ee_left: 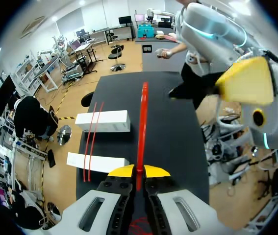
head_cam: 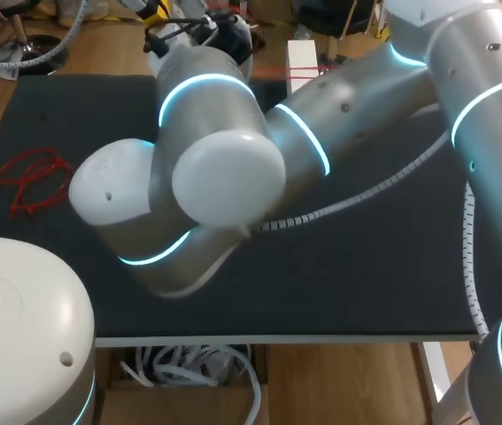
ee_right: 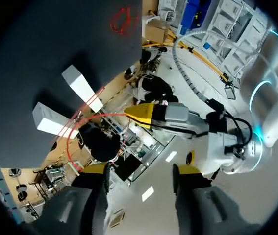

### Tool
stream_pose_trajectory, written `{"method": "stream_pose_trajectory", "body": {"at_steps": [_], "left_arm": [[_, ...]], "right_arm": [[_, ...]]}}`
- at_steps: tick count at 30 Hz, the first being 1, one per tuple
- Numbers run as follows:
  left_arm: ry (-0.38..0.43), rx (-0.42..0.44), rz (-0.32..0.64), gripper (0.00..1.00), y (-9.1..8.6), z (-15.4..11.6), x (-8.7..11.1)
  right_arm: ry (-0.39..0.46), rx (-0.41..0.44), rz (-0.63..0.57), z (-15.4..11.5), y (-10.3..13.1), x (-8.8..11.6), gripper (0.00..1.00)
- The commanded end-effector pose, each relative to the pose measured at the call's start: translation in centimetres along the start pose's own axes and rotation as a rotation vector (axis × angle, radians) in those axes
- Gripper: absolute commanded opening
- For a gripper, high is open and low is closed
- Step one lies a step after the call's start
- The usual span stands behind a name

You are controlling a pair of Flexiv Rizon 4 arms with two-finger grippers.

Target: Grab the tape and strap the tape.

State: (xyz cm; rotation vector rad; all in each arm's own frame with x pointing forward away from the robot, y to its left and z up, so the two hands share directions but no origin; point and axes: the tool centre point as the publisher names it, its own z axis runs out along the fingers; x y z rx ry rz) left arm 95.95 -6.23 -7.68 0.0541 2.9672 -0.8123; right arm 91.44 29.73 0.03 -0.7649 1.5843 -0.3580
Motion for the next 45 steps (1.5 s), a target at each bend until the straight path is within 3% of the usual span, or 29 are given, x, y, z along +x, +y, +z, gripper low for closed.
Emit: {"method": "stream_pose_trajectory", "body": {"at_steps": [1,7,19,20,40,45], "left_arm": [[0.002,-0.003,-0.001,0.0,0.0,-0.1,0.0],[0.002,-0.003,-0.001,0.0,0.0,-0.1,0.0],[0.002,-0.003,-0.001,0.0,0.0,-0.1,0.0],[0.002,-0.003,-0.001,0.0,0.0,-0.1,0.0],[0.002,-0.003,-0.001,0.0,0.0,-0.1,0.0],[-0.019,-0.037,-0.207,0.0,5.5,-0.3,1.4]], "right_arm": [[0.004,-0.047,-0.004,-1.9,-2.0,0.0,0.64],[0.009,-0.007,-0.009,-2.8,-5.0,0.6,0.79],[0.011,0.108,-0.038,-2.2,-11.3,1.7,0.89],[0.012,0.109,-0.039,-2.1,-11.6,1.8,1.0],[0.011,0.083,-0.055,-2.1,-12.5,1.8,1.0],[0.011,0.083,-0.055,-2.1,-12.5,1.8,1.0]]}}
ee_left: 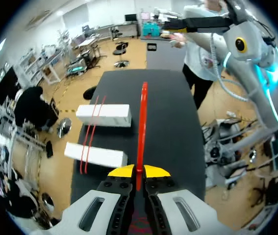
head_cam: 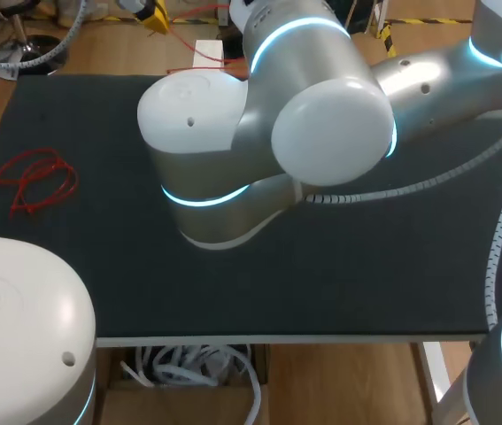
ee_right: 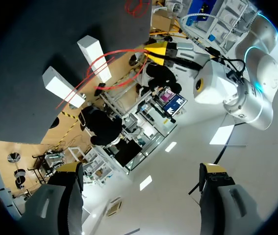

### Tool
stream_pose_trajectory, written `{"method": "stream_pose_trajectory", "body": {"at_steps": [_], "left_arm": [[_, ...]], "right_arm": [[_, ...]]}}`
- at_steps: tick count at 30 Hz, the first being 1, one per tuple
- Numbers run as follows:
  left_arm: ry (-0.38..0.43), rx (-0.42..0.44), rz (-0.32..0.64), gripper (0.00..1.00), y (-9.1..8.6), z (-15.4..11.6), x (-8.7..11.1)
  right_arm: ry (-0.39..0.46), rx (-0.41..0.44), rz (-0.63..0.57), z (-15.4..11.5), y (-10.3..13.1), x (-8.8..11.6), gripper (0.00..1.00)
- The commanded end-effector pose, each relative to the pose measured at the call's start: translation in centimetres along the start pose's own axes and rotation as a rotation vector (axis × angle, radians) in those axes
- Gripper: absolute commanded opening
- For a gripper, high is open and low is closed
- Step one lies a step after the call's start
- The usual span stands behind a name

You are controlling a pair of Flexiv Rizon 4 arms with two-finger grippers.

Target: Grab the tape and strap the tape.

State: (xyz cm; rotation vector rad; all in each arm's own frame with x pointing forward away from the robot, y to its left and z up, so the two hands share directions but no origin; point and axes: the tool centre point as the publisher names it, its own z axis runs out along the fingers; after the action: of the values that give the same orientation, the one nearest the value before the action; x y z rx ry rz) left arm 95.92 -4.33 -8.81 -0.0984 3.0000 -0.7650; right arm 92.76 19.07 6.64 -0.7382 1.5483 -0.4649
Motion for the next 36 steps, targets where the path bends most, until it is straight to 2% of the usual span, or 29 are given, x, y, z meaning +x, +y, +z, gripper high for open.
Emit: {"method": "stream_pose_trajectory", "body": {"at_steps": [1,3,6,9,11,16,18,19,25,31,32,34,35,36], "left_arm": [[-0.004,-0.022,-0.161,0.0,4.7,0.0,1.0],[0.006,-0.06,-0.266,0.0,7.5,0.2,1.4],[0.019,-0.113,-0.367,0.0,11.4,0.4,2.0],[0.041,-0.147,-0.432,0.0,15.1,0.9,2.6],[0.04,-0.128,-0.477,0.0,17.4,1.3,3.1],[0.096,-0.192,-0.557,0.0,22.5,2.7,3.7],[0.089,-0.17,-0.597,0.0,24.6,2.9,3.9],[0.099,-0.194,-0.605,0.0,25.6,3.0,3.9],[0.097,-0.199,-0.659,0.0,30.2,3.2,3.7],[0.101,-0.18,-0.728,0.02,32.9,2.9,3.5],[0.099,-0.174,-0.729,0.27,33.4,3.0,3.5],[0.099,-0.174,-0.733,0.51,33.7,3.0,3.6],[0.099,-0.174,-0.733,0.86,33.7,3.0,3.6],[0.099,-0.174,-0.733,1.0,33.7,3.0,3.6]], "right_arm": [[0.003,-0.005,-0.004,-0.1,-0.2,-0.1,1.0],[0.003,-0.005,-0.004,-0.1,-0.2,-0.1,1.0],[0.003,-0.005,-0.004,-0.1,-0.2,-0.1,1.0],[0.003,-0.005,-0.004,-0.1,-0.2,-0.1,1.0],[0.003,-0.005,-0.004,-0.1,-0.2,-0.1,1.0],[0.003,-0.005,-0.004,-0.1,-0.2,-0.1,1.0],[0.003,-0.005,-0.004,-0.1,-0.2,-0.1,1.0],[0.003,-0.005,-0.004,-0.1,-0.2,-0.1,1.0],[0.003,-0.005,-0.004,-0.1,-0.2,-0.1,1.0],[0.003,-0.005,-0.004,-0.1,-0.2,-0.1,1.0],[0.003,-0.005,-0.004,-0.1,-0.2,-0.1,1.0],[0.003,-0.005,-0.004,-0.1,-0.2,-0.1,1.0],[0.003,-0.005,-0.004,-0.1,-0.2,-0.1,1.0],[0.003,-0.005,-0.004,-0.1,-0.2,-0.1,1.0]]}}
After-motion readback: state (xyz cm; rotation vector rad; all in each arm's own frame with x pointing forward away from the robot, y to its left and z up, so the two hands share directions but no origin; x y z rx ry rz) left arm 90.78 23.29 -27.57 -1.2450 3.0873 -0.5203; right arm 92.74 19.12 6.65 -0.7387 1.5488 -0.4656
